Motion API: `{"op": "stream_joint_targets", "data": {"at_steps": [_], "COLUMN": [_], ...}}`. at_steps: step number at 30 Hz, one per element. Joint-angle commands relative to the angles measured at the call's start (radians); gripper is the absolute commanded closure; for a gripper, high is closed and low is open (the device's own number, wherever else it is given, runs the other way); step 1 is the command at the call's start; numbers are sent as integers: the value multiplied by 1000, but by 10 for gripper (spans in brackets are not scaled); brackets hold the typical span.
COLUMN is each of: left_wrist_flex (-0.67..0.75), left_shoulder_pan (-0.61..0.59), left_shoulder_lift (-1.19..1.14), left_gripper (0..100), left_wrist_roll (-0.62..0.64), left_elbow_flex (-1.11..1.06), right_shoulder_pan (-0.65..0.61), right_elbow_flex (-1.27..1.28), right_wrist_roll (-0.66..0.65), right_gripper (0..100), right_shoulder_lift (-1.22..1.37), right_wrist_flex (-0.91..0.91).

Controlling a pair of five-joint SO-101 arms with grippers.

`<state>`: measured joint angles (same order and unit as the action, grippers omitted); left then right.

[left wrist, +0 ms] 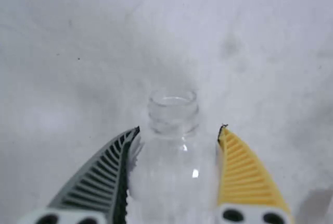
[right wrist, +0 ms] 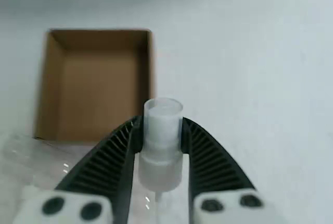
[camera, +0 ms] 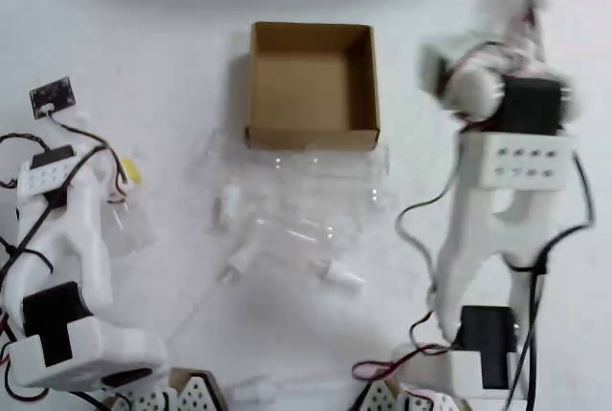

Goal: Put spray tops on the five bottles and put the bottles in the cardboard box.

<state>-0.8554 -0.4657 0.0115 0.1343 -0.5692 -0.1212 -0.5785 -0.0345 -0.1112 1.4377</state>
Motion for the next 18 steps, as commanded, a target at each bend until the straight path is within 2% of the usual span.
{"op": "stream_joint_targets", "data": {"at_steps": [1,9,18], "left_wrist_flex": [18,20,9], "left_shoulder_pan": [4,10,5], "left_shoulder_lift": [8,8,21], "left_gripper": [936,936,936], "left_wrist_roll": [-11,-11,-8], "left_elbow_flex": [2,3,8], "right_shoulder_pan": [-77,-236,-242], "right_elbow_flex": [-144,-221,-206], "right_wrist_roll": [-2,-2,2], "right_gripper": [984,984,984], "right_shoulder_lift": [-45,-127,-285], "right_wrist_flex": [-76,62,68]}}
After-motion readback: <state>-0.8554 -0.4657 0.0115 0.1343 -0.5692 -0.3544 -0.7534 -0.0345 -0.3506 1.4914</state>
